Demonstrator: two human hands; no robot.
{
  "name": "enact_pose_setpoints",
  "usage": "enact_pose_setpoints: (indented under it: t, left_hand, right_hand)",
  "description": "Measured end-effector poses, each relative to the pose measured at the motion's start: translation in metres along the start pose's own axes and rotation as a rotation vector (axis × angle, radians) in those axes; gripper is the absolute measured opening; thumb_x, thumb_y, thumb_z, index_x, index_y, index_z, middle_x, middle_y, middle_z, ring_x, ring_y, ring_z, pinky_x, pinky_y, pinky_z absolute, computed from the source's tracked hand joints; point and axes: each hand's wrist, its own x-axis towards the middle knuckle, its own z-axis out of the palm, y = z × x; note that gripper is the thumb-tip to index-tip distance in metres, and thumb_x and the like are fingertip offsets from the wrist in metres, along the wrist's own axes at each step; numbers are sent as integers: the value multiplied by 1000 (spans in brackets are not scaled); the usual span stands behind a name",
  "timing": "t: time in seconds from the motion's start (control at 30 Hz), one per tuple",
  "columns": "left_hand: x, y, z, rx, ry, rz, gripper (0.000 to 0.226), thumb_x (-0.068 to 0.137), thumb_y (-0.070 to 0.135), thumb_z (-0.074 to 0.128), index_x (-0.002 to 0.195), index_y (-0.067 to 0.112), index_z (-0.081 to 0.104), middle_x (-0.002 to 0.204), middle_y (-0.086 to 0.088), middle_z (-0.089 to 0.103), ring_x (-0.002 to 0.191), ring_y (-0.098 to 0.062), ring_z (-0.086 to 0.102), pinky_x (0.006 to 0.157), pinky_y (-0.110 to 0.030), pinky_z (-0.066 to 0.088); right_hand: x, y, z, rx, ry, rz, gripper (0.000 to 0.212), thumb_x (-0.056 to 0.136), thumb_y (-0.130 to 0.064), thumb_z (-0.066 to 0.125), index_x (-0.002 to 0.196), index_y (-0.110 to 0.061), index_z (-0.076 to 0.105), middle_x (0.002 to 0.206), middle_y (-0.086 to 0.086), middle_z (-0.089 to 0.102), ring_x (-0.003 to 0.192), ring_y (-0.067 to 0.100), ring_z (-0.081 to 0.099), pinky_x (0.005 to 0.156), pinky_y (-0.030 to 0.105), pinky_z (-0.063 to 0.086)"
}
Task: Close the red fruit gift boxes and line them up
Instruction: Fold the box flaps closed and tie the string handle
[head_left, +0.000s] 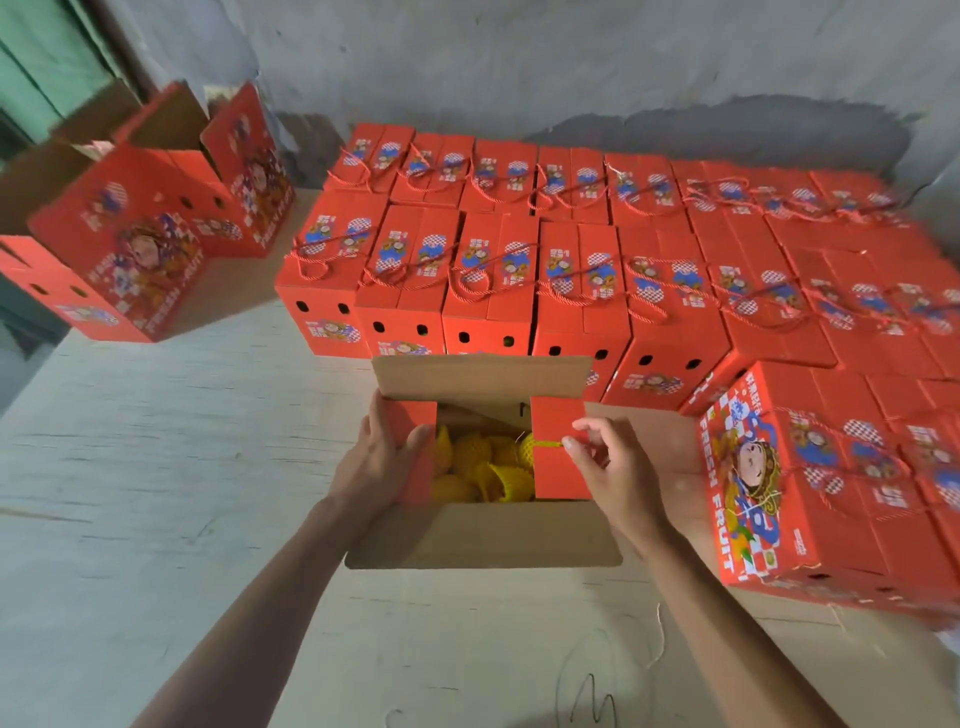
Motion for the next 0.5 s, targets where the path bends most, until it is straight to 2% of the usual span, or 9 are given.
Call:
enact_pose_setpoints:
  t: [0.07,0.13,0.2,0.27,0.33,0.37,0.43,0.5]
  left_hand:
    - [5,8,-1,65,-26,-90,74,98,65,48,149,18,22,146,-19,50,127,-41,55,99,-53,47]
    - [10,15,-2,41,-41,-200,70,98,64,49,140,12,31,138,-23,56,120,-42,58,93,-47,47]
    - [14,19,-4,11,-55,-281,72,97,66,50,138,9,34,136,-24,56,119,-41,57,93,-47,47]
    - [16,21,-4,20,-64,-311,78,95,69,50,141,9,31,140,-24,53,120,-41,56,92,-47,47]
    - [15,23,-6,49,43,-246,99,89,71,57,154,9,15,154,-21,39,127,-42,52,89,-49,47]
    - [13,24,-7,60,136,-153,112,86,71,64,159,12,3,162,-16,27,134,-41,48,88,-50,48]
    - [7,22,-4,63,275,56,127,80,66,74,161,23,-13,171,-5,10,146,-34,37,89,-50,52]
    - [3,21,1,21,350,141,131,78,62,79,160,29,-17,172,1,6,150,-28,31,90,-48,53]
  right_hand:
    - [4,2,-2,-43,-39,-67,22,93,-26,76,110,-13,68,120,-1,60,102,11,65,68,34,59]
    - [9,4,-4,-32,-72,-61,26,93,-26,76,112,-13,66,140,5,54,129,17,56,81,33,58]
    - [15,1,-3,36,-91,31,45,92,-33,76,128,-14,56,145,6,52,131,19,55,87,38,58]
    - [21,-6,-2,102,-131,115,76,90,-40,77,148,-18,34,147,8,53,125,21,59,91,44,59]
    - [29,-12,0,55,-145,125,103,86,-41,81,161,-19,13,156,10,46,131,24,57,97,43,57]
    - [32,-13,2,19,-140,113,111,85,-41,83,163,-15,8,158,12,44,133,26,57,98,43,56]
    - [31,-14,7,-41,-88,69,113,81,-38,86,163,-10,13,154,15,50,131,29,59,95,41,58]
    - [29,-12,12,-74,-5,41,101,77,-38,90,156,-14,31,140,15,63,121,30,66,89,43,60]
